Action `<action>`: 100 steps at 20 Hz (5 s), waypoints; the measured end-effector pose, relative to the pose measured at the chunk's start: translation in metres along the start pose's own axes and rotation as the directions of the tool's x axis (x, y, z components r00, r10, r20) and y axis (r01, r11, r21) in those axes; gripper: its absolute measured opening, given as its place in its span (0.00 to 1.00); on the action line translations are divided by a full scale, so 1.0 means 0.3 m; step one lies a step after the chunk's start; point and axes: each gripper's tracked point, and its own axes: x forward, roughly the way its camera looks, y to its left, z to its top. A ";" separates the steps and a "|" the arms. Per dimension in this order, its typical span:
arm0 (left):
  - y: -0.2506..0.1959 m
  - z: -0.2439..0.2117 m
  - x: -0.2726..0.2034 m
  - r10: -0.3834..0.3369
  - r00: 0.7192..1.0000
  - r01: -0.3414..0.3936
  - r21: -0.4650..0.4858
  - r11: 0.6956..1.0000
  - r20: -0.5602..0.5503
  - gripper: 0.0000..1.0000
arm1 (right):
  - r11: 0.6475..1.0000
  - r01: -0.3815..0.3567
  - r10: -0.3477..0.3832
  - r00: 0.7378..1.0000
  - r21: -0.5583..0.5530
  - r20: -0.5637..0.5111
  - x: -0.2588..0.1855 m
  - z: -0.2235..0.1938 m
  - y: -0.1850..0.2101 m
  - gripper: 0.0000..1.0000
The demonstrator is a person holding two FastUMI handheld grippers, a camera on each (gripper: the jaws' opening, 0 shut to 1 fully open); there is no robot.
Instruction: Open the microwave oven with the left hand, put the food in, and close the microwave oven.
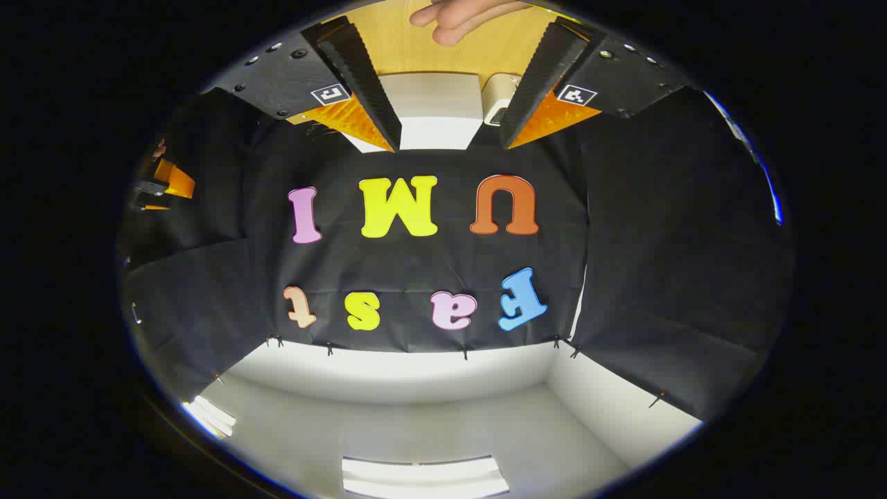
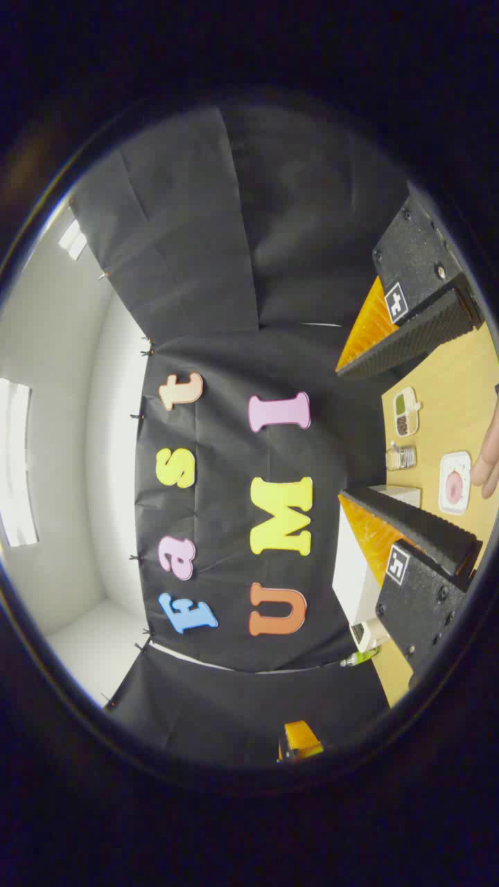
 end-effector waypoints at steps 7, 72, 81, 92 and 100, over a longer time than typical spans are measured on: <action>-0.038 -0.004 -0.009 -0.057 0.998 0.057 -0.069 0.996 0.009 0.92 | 0.999 0.020 -0.019 0.999 -0.042 0.034 -0.026 0.026 -0.061 1.00; -0.700 -1.293 1.011 -0.146 0.952 0.158 0.022 0.987 -0.269 0.22 | 1.000 -0.013 0.015 0.995 0.012 -0.102 0.249 -0.461 -0.432 0.92; -0.693 -1.302 0.991 -0.183 0.931 0.179 -0.043 0.983 -0.317 0.12 | 1.000 -0.007 0.007 0.994 0.008 -0.109 0.220 -0.473 -0.431 1.00; -0.595 -1.261 0.707 -0.226 0.928 0.211 -0.083 0.974 -0.296 0.12 | 1.000 -0.026 0.025 0.994 -0.009 -0.110 0.157 -0.461 -0.349 0.92; -0.387 -1.231 0.464 -0.237 0.921 0.235 -0.042 0.971 -0.311 0.12 | 0.996 -0.078 0.074 0.992 -0.040 -0.099 0.065 -0.458 -0.197 0.92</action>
